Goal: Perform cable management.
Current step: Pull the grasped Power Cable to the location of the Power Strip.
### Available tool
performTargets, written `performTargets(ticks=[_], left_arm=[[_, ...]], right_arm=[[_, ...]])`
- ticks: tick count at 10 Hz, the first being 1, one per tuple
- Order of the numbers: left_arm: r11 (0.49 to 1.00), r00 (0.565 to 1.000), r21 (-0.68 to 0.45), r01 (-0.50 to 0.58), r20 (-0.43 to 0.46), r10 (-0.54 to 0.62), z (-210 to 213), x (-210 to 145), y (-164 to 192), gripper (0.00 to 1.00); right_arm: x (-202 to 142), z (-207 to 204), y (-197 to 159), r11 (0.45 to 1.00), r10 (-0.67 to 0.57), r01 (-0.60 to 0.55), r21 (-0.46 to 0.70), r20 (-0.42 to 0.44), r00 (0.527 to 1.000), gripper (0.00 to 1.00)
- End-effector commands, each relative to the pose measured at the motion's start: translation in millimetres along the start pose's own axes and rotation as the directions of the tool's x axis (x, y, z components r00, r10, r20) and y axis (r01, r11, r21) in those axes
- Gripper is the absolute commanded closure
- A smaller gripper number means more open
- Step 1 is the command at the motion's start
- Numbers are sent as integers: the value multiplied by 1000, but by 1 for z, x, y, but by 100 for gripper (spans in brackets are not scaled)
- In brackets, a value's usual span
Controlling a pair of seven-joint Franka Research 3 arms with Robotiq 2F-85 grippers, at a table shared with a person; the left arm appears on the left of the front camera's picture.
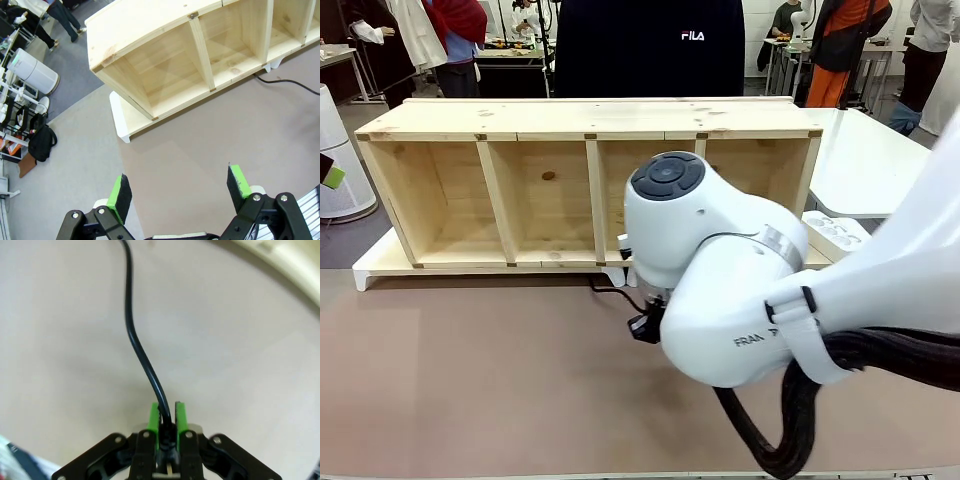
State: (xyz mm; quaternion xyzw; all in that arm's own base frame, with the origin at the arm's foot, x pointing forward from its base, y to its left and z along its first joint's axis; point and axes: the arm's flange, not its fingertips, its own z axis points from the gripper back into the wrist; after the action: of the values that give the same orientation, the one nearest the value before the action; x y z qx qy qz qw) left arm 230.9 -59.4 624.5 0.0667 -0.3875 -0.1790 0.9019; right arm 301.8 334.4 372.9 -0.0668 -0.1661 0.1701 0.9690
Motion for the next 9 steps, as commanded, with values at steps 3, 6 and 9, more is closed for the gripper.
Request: performTargets(ticks=[3, 6, 9], left_arm=[[1000, 1000, 5, 0, 0, 0, 0, 0, 0, 0], [1000, 1000, 5, 0, 0, 0, 0, 0, 0, 0], [1000, 1000, 5, 0, 0, 0, 0, 0, 0, 0]], right_arm=[[-26, 29, -83, 988, -140, 142, -59, 40, 989, 84], [-39, 45, -159, 947, -312, 315, -56, 60, 948, 84], [-44, 55, -219, 892, -444, 448, -49, 85, 892, 84]])
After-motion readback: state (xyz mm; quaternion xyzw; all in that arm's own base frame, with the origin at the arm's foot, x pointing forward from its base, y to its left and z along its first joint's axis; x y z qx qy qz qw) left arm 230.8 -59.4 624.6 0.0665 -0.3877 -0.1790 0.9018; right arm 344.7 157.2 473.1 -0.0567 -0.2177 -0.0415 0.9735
